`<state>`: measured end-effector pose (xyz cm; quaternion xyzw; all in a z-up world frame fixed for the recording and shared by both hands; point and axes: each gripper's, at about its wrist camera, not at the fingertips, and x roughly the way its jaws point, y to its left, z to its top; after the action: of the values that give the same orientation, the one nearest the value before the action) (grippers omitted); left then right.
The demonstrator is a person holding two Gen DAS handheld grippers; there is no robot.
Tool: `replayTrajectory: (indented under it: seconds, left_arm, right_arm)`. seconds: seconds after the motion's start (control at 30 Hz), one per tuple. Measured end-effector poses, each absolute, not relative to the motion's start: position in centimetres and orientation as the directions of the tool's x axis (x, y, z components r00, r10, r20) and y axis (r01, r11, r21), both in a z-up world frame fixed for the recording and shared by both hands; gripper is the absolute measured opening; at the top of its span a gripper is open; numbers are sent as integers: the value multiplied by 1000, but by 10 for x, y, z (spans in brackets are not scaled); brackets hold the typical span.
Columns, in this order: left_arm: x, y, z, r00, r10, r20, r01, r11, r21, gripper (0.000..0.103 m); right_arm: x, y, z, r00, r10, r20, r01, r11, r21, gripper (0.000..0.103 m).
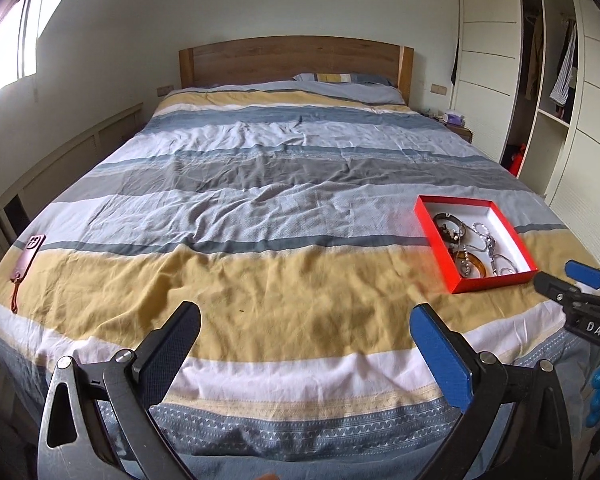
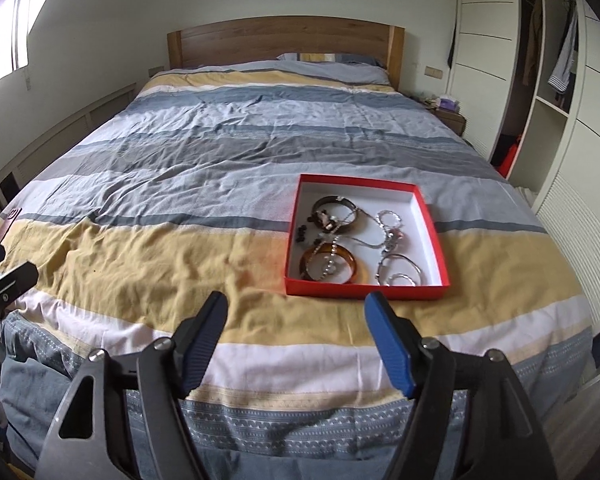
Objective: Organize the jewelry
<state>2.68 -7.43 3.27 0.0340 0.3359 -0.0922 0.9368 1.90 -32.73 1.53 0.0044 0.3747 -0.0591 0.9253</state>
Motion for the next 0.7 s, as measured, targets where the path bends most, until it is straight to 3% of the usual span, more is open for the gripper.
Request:
replayTrajectory:
  seconds: [0.7]
  left_arm:
    - [31,-81,14,744,-84,-663,162,985,56,102]
  right_arm:
    - [13,-341,9,699,-120,-705,122,991,-48,70]
